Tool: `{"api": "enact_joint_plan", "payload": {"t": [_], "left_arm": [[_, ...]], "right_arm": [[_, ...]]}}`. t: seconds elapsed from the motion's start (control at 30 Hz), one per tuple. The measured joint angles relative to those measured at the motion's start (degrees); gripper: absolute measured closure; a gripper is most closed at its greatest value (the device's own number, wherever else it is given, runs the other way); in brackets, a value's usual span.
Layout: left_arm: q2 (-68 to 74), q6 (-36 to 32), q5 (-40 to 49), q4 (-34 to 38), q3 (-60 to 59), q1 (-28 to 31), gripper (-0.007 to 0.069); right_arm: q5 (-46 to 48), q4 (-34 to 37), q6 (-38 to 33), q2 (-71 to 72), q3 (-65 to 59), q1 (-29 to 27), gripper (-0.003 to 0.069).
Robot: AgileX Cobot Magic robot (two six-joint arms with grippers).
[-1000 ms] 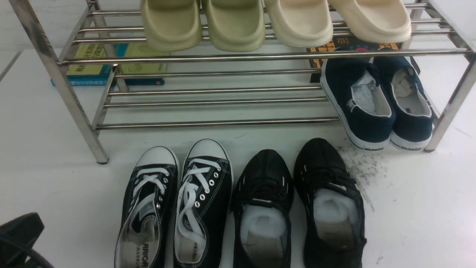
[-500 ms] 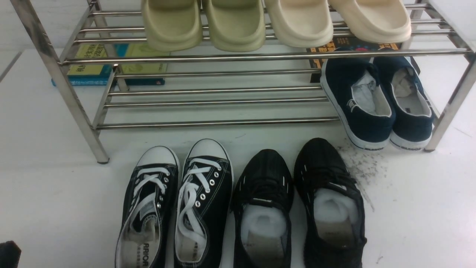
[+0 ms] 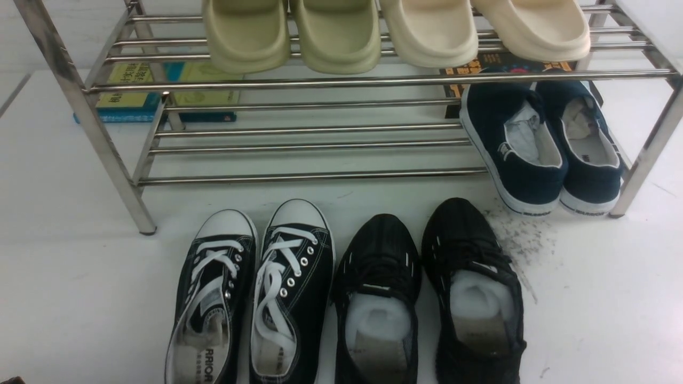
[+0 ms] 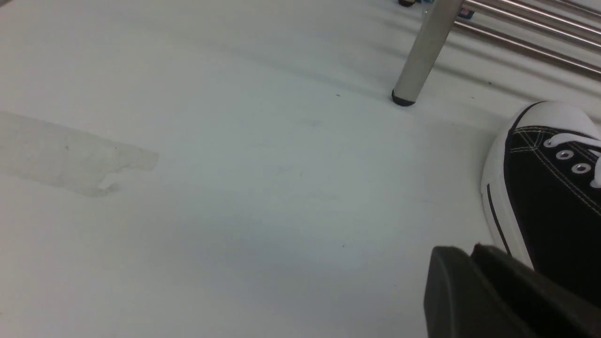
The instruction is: Take the shoes off the shelf with your hand on the white table.
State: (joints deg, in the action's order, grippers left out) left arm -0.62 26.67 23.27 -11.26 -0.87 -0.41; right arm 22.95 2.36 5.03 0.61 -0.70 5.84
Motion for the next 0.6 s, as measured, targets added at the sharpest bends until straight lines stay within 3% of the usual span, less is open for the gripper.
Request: {"api": "enact_joint_plan", "payload": {"t": [0.6], "left_arm": [[0.00, 0.13, 0.20, 0.11, 0.05, 0.00, 0.0542]], "right_arm": [[0.00, 0.00, 0.00, 0.00, 0.00, 0.00, 0.0420]]}}
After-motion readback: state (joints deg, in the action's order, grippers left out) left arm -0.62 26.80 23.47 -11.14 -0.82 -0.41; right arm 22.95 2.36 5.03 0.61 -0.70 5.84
